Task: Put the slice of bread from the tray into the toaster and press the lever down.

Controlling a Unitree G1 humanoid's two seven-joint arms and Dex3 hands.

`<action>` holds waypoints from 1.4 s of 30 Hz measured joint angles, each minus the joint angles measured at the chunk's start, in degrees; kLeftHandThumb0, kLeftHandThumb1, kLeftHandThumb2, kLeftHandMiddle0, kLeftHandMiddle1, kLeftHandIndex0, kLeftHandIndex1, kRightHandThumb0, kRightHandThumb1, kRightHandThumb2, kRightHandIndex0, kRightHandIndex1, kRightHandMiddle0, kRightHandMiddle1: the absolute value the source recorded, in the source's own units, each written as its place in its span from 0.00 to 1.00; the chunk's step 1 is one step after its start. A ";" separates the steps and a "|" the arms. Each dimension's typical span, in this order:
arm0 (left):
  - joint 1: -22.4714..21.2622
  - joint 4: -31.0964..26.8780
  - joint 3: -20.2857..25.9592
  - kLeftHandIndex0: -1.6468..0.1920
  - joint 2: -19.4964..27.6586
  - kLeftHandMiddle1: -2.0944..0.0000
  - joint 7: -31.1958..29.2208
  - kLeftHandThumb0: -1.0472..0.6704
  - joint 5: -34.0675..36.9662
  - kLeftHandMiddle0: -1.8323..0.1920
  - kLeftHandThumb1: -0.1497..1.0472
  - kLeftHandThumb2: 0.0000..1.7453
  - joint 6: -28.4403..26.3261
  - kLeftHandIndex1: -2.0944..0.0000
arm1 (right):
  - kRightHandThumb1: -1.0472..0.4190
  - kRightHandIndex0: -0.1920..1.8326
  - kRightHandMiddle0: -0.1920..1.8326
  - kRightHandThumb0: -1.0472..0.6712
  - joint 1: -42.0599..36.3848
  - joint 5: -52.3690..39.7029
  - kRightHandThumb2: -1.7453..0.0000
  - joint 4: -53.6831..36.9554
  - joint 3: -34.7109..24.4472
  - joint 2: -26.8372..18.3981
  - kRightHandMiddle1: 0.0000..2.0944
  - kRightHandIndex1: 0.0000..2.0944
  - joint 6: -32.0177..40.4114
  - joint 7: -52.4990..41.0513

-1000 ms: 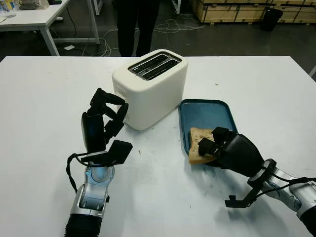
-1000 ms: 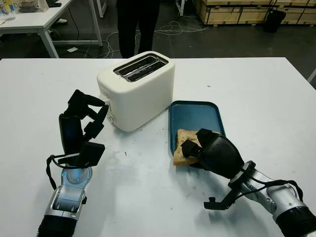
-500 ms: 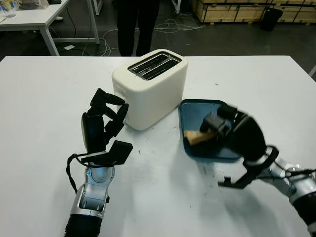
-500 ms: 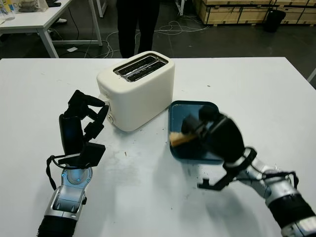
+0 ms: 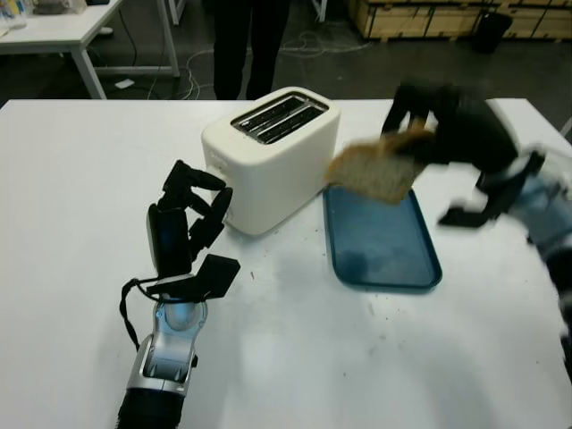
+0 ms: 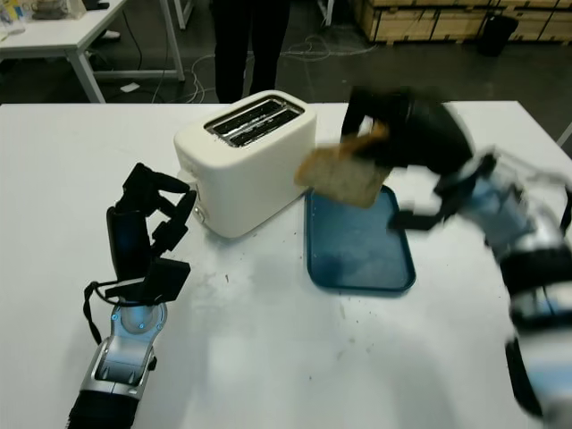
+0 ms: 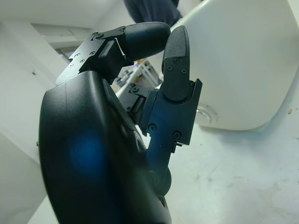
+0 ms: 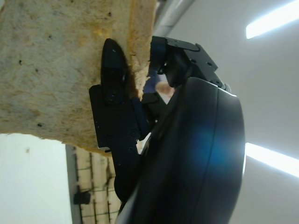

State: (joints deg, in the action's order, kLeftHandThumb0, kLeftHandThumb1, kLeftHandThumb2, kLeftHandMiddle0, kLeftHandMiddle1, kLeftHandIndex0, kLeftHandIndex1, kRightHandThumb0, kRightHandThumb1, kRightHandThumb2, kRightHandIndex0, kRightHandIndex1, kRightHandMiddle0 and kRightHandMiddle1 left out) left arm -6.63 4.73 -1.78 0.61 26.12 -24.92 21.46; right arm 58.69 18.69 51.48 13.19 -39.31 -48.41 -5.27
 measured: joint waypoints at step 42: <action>0.00 -1.51 -0.88 0.61 -0.82 0.17 0.32 0.38 -0.15 0.53 0.89 0.14 -1.91 0.25 | 0.09 0.71 0.55 0.25 35.58 49.39 0.81 26.18 39.76 15.57 0.83 0.83 12.69 46.30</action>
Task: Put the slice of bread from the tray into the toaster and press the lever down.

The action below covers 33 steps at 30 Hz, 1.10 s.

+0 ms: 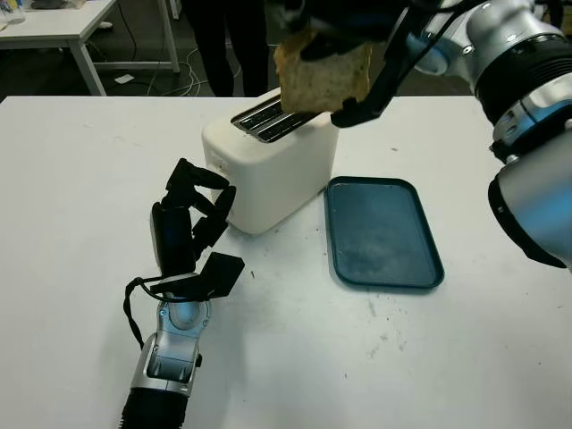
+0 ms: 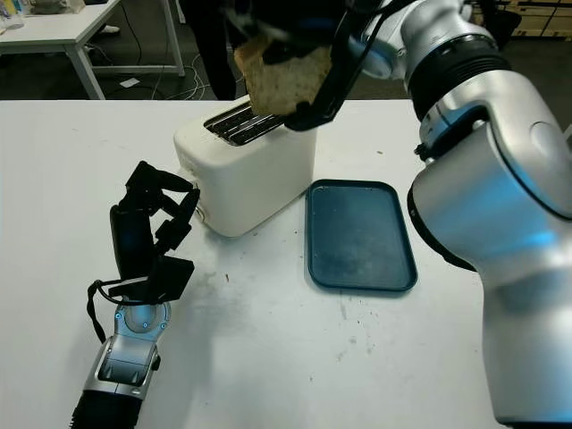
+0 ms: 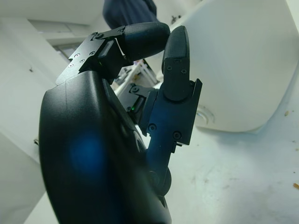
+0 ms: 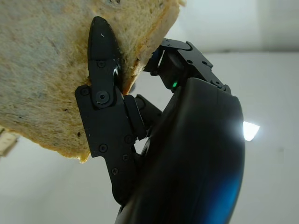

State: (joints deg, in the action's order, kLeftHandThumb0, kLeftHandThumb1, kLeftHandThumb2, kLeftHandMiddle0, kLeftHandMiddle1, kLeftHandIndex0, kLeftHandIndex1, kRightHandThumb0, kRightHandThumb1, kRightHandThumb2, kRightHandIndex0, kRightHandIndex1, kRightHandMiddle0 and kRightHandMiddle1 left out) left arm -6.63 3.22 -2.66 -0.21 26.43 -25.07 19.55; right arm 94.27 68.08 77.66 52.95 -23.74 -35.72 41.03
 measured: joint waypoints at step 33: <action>-0.01 0.02 -0.28 0.62 -1.46 0.17 2.16 0.38 -1.09 0.53 0.89 0.14 -0.03 0.23 | 0.09 0.69 0.52 0.23 0.15 13.81 0.69 1.05 17.22 7.12 0.79 0.83 4.06 19.88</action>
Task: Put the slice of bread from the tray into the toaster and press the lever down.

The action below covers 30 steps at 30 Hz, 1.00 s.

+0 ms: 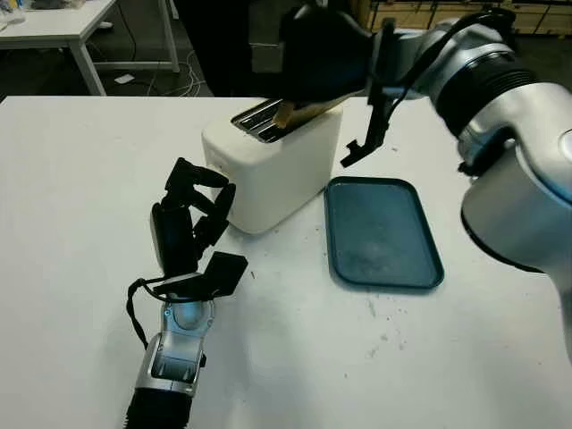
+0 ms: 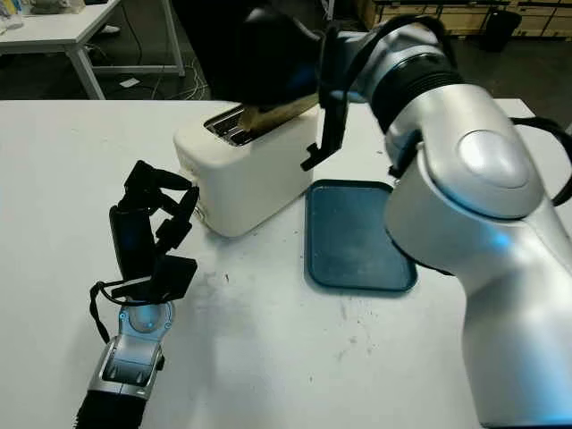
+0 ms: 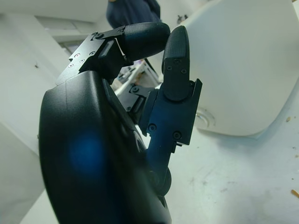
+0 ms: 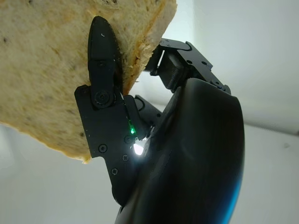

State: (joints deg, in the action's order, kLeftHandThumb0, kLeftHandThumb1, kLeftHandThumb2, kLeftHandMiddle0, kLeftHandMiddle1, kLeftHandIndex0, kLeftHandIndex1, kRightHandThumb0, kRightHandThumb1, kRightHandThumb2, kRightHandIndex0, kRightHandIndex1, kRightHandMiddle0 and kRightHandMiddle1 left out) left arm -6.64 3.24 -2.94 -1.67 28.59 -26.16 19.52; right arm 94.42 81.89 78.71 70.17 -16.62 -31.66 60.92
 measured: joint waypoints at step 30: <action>0.01 0.00 -0.06 0.62 -0.16 0.17 1.07 0.38 -0.04 0.52 0.89 0.14 0.02 0.22 | 0.09 0.50 0.49 0.17 -0.21 -5.17 0.83 1.20 -4.92 1.67 0.11 0.32 0.76 -22.13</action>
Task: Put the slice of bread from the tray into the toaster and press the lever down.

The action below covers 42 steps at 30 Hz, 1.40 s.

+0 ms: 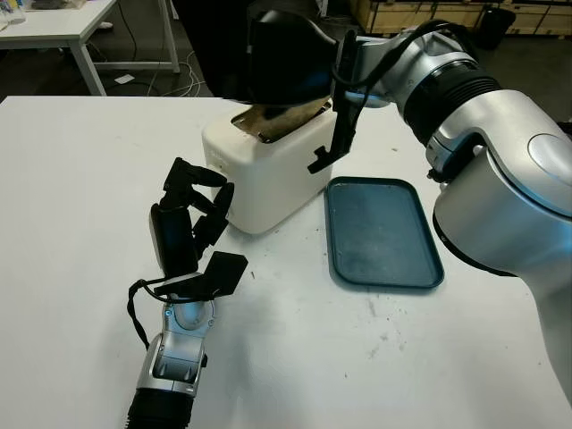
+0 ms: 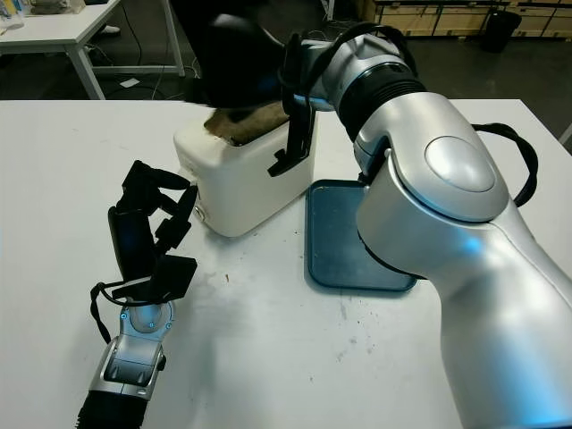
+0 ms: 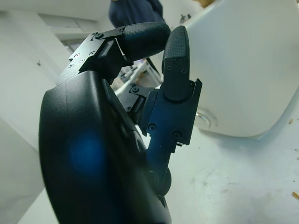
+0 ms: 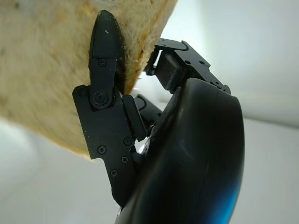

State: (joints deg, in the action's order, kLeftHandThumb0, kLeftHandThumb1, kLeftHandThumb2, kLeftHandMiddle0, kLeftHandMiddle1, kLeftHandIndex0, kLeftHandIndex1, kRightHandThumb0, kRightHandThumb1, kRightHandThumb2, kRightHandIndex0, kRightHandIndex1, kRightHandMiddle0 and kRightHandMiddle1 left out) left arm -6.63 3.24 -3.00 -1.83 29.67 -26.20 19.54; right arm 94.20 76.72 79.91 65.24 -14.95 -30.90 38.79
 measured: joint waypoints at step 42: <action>-0.06 1.68 0.09 0.61 1.39 0.17 -1.23 0.39 1.21 0.52 0.89 0.13 1.04 0.24 | 0.09 0.16 0.31 0.34 -17.74 -39.77 0.98 -3.42 -41.86 -10.42 0.01 0.23 10.33 -29.82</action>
State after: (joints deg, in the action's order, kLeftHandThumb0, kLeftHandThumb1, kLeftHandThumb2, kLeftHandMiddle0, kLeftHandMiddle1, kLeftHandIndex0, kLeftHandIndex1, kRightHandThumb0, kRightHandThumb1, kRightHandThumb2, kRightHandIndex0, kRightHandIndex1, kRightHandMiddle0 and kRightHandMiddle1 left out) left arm -6.69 4.92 -2.91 -0.43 28.44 -24.99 20.59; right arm 76.47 36.94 76.49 23.39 -25.37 -20.57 8.97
